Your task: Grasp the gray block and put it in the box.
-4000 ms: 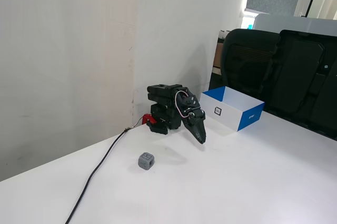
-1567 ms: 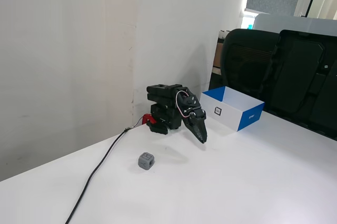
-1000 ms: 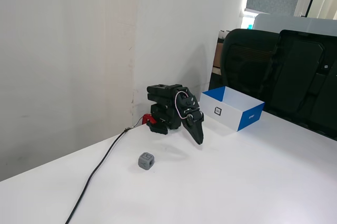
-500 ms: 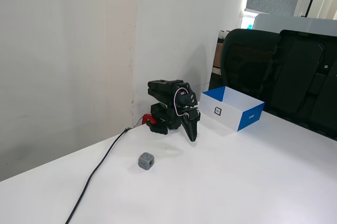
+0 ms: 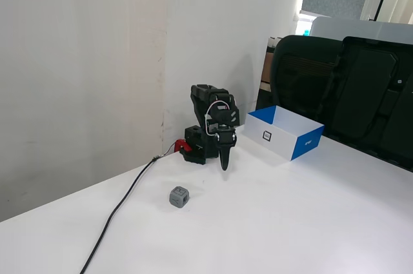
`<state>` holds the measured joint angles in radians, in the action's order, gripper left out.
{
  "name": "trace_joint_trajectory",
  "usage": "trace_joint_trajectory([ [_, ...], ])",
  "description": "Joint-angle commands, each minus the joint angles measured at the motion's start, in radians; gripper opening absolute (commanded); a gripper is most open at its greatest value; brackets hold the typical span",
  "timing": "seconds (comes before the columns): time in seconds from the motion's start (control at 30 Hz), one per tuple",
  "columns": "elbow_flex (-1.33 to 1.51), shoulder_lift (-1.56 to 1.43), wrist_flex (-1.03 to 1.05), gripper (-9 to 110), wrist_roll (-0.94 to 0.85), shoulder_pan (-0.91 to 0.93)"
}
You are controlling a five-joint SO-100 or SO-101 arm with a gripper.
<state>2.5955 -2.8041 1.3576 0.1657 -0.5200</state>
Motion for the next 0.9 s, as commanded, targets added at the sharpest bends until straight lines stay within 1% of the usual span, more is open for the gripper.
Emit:
trace_joint_trajectory([
  [0.0, -0.109, 0.032, 0.009, 0, 0.017, -0.086],
  [0.37, -0.124, 0.077, -0.012, 0, 0.023, -0.311],
  [0.67, -0.327, 0.376, -0.017, 0, 0.011, -0.440],
  [0.87, -0.413, 0.482, -0.037, 0, 0.014, -0.499],
])
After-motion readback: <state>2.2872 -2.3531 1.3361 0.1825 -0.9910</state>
